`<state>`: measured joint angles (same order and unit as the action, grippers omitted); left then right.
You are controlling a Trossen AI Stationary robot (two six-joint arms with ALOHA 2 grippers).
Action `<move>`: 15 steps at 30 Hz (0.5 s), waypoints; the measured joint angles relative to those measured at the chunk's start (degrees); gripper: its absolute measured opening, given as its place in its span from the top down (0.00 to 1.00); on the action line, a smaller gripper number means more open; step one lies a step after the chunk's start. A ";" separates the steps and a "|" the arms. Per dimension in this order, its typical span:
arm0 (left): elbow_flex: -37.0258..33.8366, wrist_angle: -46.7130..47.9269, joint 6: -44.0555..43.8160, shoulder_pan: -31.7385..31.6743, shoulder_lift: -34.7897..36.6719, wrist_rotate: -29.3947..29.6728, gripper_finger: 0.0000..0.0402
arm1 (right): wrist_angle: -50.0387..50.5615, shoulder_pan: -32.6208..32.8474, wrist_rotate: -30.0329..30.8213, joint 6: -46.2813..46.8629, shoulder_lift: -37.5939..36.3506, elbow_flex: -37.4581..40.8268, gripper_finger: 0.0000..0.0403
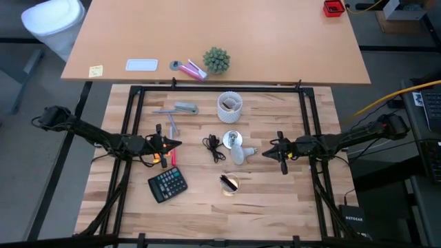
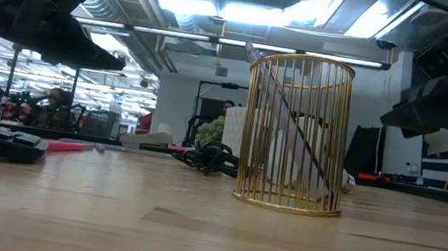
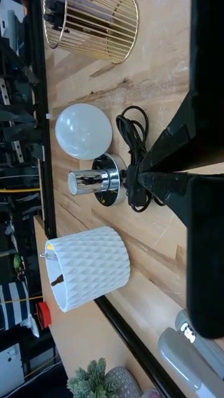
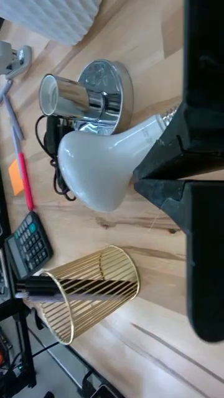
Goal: Screw lightbulb
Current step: Return to Home Position
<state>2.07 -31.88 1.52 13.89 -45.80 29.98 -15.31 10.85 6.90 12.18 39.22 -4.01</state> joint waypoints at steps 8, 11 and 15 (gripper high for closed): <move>0.00 -0.04 0.00 0.00 0.07 0.01 0.99 | 4.04 0.00 -0.02 -0.04 -5.21 -0.02 0.99; 0.00 0.36 0.00 0.00 1.25 0.02 0.99 | 7.10 0.00 -0.04 -0.07 -9.57 -0.02 0.99; 0.00 4.47 0.00 0.00 5.22 0.02 0.99 | 9.54 0.00 -0.02 -0.07 -14.85 -0.02 0.99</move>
<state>2.07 -27.40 1.52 13.89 -40.58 30.00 -5.76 10.85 6.87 12.12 24.37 -4.03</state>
